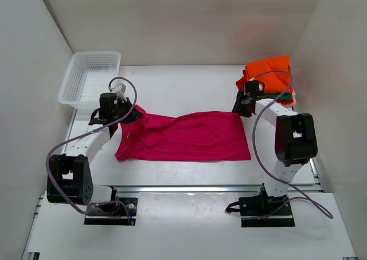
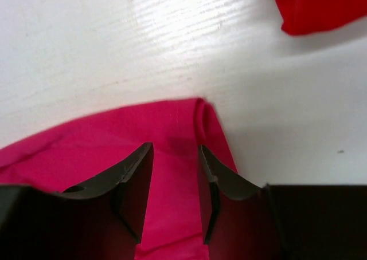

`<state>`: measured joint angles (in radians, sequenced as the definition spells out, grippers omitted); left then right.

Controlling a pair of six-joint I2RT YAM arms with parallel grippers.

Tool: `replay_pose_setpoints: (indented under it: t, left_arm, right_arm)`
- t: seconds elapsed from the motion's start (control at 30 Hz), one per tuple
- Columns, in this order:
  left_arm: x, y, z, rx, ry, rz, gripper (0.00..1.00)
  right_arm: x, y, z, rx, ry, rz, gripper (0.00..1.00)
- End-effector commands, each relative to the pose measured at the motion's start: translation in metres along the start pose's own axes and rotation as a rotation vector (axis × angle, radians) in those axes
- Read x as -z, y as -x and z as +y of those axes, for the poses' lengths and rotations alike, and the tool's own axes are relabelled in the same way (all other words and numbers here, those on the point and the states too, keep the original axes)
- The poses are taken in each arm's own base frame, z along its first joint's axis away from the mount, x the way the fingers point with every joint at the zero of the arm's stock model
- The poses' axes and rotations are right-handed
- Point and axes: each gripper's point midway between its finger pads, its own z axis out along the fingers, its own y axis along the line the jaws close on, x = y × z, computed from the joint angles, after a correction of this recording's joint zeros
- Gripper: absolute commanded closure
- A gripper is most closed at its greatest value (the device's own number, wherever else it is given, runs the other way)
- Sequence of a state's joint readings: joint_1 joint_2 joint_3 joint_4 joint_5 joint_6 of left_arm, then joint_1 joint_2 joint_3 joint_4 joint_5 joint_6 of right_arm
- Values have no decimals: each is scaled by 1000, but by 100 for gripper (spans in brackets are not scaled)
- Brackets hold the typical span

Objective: Fold and stack the t-shirts
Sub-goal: Fold the other side of the tshirt into a rectangle

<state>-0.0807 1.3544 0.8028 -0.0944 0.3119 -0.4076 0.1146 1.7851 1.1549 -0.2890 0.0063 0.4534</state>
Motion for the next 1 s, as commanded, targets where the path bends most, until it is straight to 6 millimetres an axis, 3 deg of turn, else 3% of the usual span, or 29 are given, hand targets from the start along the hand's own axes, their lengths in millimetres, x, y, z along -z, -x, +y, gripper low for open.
replay_pose_setpoints:
  t: [0.0,0.23,0.4,0.77,0.8,0.83,0.93,0.97]
  left_arm:
    - [2,15,-8,-20,-36,-38,100]
    - [0,16,-7,-21,-36,-40,100]
    - [0,17,-5,-19,-29,-38,100]
    - [0,26,-2,-16,-20,-55,100]
    - [1,27,1,-14,-6,-60,100]
    - [-1,28,-2,-14,-16,-57,100]
    - [-5,42,2,-18,-5,-74,100]
    - [-9,56,3,-23,8,-97,100]
  right_arm:
    - [-6,17,3,-19,0,-42,66]
    - [-14,9,-5,-21,-52,-18,68]
    - [-13,8,-6,-14,-44,-7,79]
    - [-18,-4,-8,-14,-35,49,74]
    - [-18,-2,-7,-13,-30,42,82]
    - [-19,-5,-3,-11,-10,58,96]
    - [-15,5,-2,-2,-3,36,100]
    - [-12,10,1,8,10,28,100]
